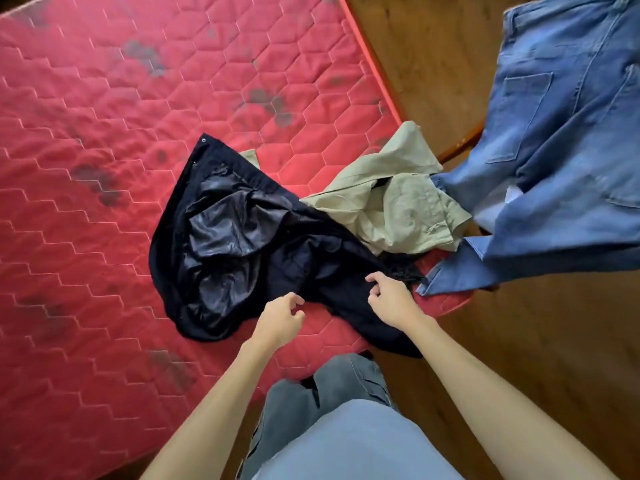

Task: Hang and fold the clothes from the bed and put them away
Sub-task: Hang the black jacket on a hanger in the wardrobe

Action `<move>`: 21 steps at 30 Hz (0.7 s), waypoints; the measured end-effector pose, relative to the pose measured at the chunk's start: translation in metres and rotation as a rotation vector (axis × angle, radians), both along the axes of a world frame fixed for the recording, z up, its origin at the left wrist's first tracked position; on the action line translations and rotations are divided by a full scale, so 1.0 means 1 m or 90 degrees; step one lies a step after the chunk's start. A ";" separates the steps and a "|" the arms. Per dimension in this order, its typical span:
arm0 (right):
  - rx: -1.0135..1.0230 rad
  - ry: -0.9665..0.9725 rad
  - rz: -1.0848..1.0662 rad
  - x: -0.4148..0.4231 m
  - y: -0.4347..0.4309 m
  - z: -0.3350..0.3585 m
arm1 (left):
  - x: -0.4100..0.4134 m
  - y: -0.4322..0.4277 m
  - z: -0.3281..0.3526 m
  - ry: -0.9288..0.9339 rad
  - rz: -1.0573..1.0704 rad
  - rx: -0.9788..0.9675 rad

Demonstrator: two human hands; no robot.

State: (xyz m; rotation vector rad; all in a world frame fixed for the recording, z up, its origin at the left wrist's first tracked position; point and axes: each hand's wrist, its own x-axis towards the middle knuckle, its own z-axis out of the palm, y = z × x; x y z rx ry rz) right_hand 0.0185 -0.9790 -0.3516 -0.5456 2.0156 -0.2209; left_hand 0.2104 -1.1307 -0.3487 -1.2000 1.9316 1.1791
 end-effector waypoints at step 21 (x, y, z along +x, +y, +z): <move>-0.057 -0.025 -0.171 -0.035 -0.103 -0.164 | -0.116 -0.091 -0.170 0.222 -0.204 -0.382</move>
